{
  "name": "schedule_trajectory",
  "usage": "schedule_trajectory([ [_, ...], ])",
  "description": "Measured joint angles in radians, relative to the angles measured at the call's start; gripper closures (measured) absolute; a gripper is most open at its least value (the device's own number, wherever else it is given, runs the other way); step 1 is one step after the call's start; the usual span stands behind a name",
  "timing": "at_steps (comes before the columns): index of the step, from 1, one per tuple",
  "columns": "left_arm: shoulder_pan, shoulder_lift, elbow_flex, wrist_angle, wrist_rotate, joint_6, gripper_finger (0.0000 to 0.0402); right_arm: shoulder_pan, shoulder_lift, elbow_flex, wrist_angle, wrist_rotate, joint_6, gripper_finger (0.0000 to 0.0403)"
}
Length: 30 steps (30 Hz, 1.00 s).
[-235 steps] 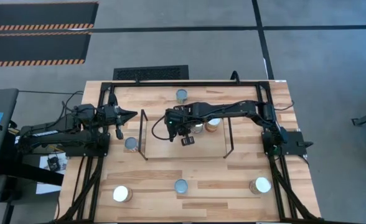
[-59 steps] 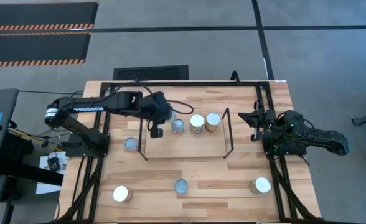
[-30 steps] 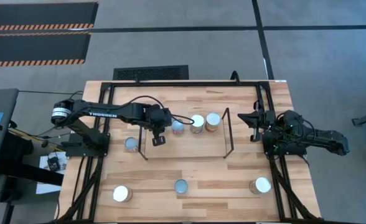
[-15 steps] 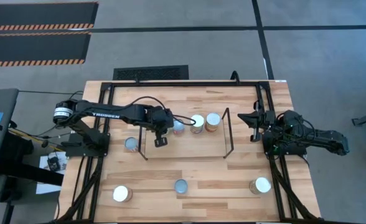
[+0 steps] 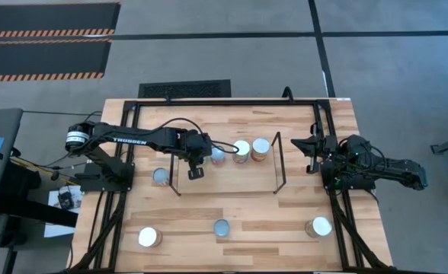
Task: Pick and place cans onto a shelf
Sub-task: Put the canned green peas on the shelf
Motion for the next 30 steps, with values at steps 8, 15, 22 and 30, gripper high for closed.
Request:
schedule_trajectory([
  [8, 0.000, 0.000, 0.000, -0.003, -0.007, 0.003, 0.0350, 0.000, 0.000, 0.000, 0.000, 0.000, 0.000, 0.0396],
  [15, 0.000, 0.000, 0.000, -0.031, -0.018, 0.018, 0.0350, 0.000, 0.000, 0.000, 0.000, 0.000, 0.000, 0.0396],
  [22, 0.000, 0.000, 0.000, -0.056, -0.042, 0.018, 0.0349, 0.000, 0.000, 0.000, 0.000, -0.001, 0.000, 0.0399],
  [30, 0.000, -0.030, 0.002, -0.065, -0.048, 0.018, 0.0349, 0.000, 0.000, 0.000, -0.001, -0.001, 0.000, 0.0392],
])
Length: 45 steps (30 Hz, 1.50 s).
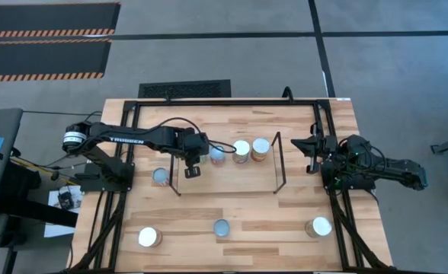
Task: Pick and place cans onto a shelf
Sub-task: Put the canned green peas on the shelf, then put the canned oranges on the shelf
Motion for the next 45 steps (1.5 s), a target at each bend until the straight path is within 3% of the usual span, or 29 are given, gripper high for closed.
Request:
schedule_trajectory([
  [10, -0.009, -0.051, 0.108, -0.016, 0.001, 0.085, 0.0349, 0.006, 0.000, 0.000, 0.000, -0.001, -0.004, 0.0395],
  [17, -0.042, -0.197, 0.124, 0.054, 0.056, 0.119, 0.0352, 0.007, 0.000, 0.000, 0.000, 0.002, -0.016, 0.0393],
  [24, -0.152, -0.418, -0.041, 0.222, 0.063, 0.104, 0.0397, 0.022, 0.000, 0.000, -0.007, 0.002, -0.019, 0.0393],
  [33, -0.327, -0.645, -0.359, 0.469, 0.057, 0.018, 0.0401, 0.082, 0.000, 0.000, 0.004, 0.009, -0.080, 0.0398],
  [45, -0.642, -0.655, -0.399, 0.523, -0.129, -0.042, 0.0401, 0.104, 0.000, 0.000, 0.017, 0.013, -0.100, 0.0398],
])
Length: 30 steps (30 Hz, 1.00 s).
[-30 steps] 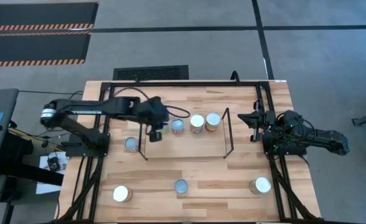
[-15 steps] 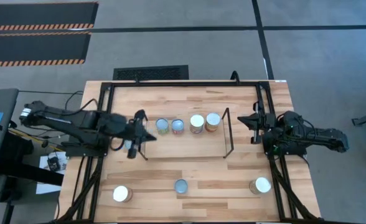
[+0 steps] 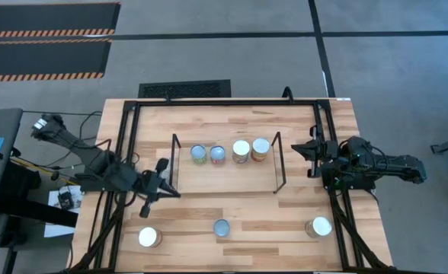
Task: Pick and place cans onto a shelf
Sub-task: Put the canned oranges on the shelf
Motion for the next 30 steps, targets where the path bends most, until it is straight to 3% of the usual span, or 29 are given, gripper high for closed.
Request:
schedule_trajectory([
  [9, -0.169, 0.004, 0.000, -0.019, -0.153, -0.168, 0.0401, 0.000, 0.000, 0.000, -0.001, 0.000, 0.001, 0.0399],
  [16, -0.242, 0.116, 0.039, -0.073, -0.227, -0.233, 0.0401, 0.039, 0.000, 0.000, 0.015, -0.002, 0.002, 0.0400],
  [22, -0.288, 0.230, 0.076, -0.074, -0.239, -0.229, 0.0401, 0.160, 0.022, 0.036, 0.053, 0.018, -0.031, 0.0400],
  [30, -0.293, 0.319, 0.076, -0.028, -0.243, -0.196, 0.0401, 0.405, 0.255, 0.108, 0.145, 0.232, -0.156, 0.0401],
])
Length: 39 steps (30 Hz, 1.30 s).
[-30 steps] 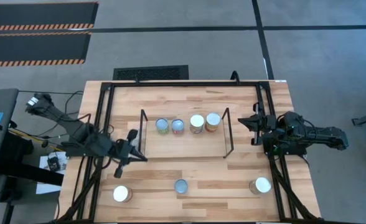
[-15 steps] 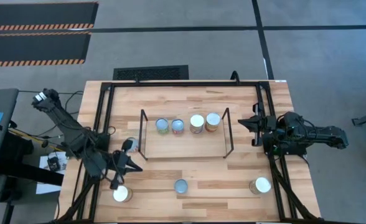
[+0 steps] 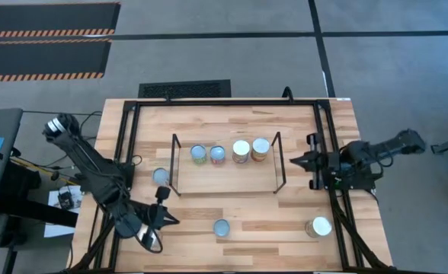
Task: Pick and place cans onto a shelf
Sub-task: Put the canned oranges on the shelf
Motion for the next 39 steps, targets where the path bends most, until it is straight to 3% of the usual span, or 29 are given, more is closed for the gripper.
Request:
schedule_trajectory([
  [6, 0.035, 0.094, 0.006, 0.131, 0.008, 0.086, 0.0401, 0.128, 0.140, 0.031, 0.112, 0.077, -0.096, 0.0401],
  [13, 0.103, 0.269, 0.137, 0.146, 0.070, 0.152, 0.0401, 0.157, 0.165, 0.042, 0.124, 0.105, -0.104, 0.0400],
  [19, 0.151, 0.421, 0.310, 0.069, 0.095, 0.185, 0.0393, 0.157, 0.165, 0.042, 0.123, 0.105, -0.100, 0.0400],
  [25, 0.211, 0.546, 0.446, -0.038, 0.231, 0.246, 0.0347, 0.156, 0.165, 0.041, 0.123, 0.104, -0.127, 0.0400],
  [32, 0.257, 0.642, 0.478, -0.050, 0.288, 0.358, 0.0300, 0.155, 0.165, 0.041, 0.123, 0.104, -0.124, 0.0400],
  [39, 0.271, 0.695, 0.479, -0.054, 0.287, 0.408, 0.0296, 0.155, 0.165, 0.041, 0.134, 0.101, -0.146, 0.0400],
])
